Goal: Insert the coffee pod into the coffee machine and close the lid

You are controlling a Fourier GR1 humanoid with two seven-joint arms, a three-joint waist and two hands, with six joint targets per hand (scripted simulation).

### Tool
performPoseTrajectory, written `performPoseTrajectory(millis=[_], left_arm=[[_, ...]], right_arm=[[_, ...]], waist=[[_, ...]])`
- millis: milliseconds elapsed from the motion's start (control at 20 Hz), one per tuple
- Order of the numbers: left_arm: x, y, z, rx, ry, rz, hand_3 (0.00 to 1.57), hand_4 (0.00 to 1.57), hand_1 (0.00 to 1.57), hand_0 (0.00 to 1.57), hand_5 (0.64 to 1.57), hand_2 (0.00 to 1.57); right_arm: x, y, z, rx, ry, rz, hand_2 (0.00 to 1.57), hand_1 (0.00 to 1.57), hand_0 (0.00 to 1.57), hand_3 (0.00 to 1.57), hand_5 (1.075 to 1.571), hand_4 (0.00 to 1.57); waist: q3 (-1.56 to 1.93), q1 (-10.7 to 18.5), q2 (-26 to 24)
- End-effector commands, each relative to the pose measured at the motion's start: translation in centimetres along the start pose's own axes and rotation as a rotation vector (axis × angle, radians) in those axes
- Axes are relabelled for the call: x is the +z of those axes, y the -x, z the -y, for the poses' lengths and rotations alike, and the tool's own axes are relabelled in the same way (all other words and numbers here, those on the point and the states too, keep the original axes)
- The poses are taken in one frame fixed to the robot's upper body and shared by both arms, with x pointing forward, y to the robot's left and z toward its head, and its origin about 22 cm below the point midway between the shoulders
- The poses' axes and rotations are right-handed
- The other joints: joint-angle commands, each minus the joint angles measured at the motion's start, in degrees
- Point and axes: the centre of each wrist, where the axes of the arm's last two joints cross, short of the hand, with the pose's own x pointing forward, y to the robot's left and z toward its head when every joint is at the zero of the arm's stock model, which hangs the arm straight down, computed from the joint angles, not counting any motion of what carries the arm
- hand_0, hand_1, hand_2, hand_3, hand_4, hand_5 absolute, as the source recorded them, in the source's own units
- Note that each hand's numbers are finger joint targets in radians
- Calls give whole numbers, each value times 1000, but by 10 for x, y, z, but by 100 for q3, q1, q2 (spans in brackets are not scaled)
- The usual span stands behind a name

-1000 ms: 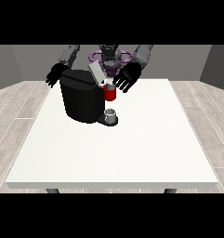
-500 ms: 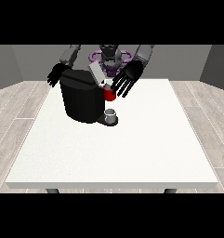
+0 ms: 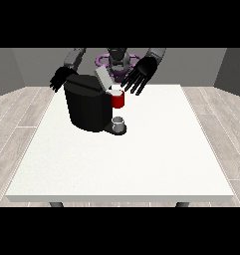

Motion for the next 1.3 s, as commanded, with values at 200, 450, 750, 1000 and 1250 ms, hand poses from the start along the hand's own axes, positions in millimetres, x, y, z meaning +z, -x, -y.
performPoseTrajectory(millis=[200,450,750,1000,1250], left_arm=[[4,7,31,163,44,-6,0,0,0,0,1571,0],[10,13,83,526,-55,14,0,79,0,0,1571,0],[48,40,169,836,6,-45,0,0,0,0,1571,0],[78,51,217,980,5,-147,0,142,0,0,1571,0],[105,75,225,1041,16,-192,0,0,0,0,1571,0]], right_arm=[[17,29,20,-22,51,-79,0,0,0,0,1571,392],[30,44,32,-26,115,-137,0,0,0,0,1571,387],[67,73,63,18,180,-231,0,0,0,0,1571,370],[59,54,78,76,122,-197,0,0,0,0,1571,433],[51,33,67,53,6,-156,0,0,0,0,1571,370]], waist=[[0,367,-590],[-8,740,-1012],[-4,1204,-1906],[-5,1433,-2372],[-3,1523,-2597]])
